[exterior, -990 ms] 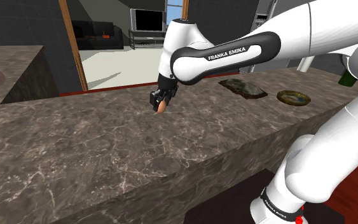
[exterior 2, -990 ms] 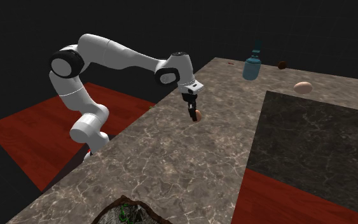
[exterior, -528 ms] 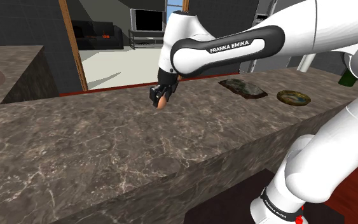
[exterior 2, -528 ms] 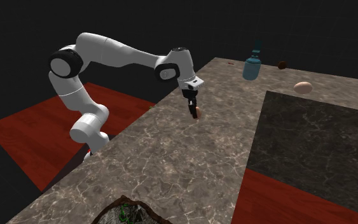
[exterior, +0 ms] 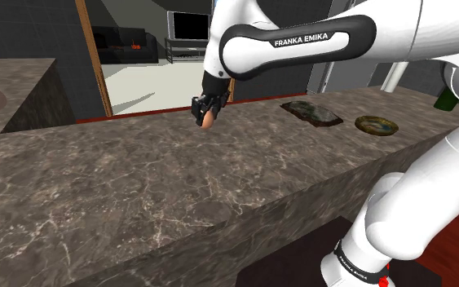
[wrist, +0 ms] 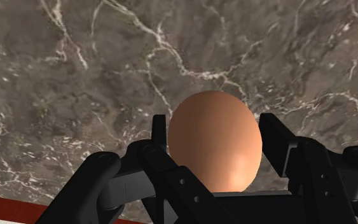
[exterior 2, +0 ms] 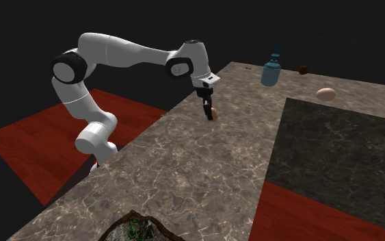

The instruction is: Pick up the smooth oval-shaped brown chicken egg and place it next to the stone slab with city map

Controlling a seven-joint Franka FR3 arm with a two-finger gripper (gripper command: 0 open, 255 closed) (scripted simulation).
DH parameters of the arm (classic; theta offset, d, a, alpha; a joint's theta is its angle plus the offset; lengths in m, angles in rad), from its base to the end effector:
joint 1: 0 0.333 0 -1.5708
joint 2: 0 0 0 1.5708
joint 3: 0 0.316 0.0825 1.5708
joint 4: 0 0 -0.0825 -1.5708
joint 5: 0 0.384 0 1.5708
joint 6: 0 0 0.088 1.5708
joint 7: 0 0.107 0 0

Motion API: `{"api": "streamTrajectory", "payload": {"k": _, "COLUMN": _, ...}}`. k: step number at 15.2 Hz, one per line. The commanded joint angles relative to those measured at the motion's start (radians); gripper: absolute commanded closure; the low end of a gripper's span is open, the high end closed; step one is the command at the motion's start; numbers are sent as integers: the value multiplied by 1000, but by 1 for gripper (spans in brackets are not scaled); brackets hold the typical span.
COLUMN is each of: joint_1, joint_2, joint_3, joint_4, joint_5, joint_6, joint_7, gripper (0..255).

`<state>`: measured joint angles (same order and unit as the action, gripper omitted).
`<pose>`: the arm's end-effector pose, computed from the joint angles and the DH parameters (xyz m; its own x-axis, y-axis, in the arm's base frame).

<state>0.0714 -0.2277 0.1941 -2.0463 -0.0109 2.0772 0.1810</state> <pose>0.4951 0.1418 0.5620 0.9625 0.0872 0.2569 0.0881 -0.9961 0.0080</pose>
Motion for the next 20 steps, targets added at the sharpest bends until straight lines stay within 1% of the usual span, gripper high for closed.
{"api": "streamTrajectory", "payload": {"k": 1, "joint_1": 0, "joint_2": -2, "joint_3": 0, "joint_4": 28, "joint_5": 1, "joint_6": -30, "joint_7": -1, "gripper": 255}}
{"api": "streamTrajectory", "payload": {"k": 15, "joint_1": -2, "joint_2": 16, "joint_3": -2, "joint_4": 230, "joint_5": -2, "joint_6": -214, "joint_7": -6, "gripper": 255}}
{"api": "streamTrajectory", "payload": {"k": 20, "joint_1": -46, "joint_2": 20, "joint_3": -79, "joint_4": 212, "joint_5": 13, "joint_6": -191, "joint_7": -130, "gripper": 255}}
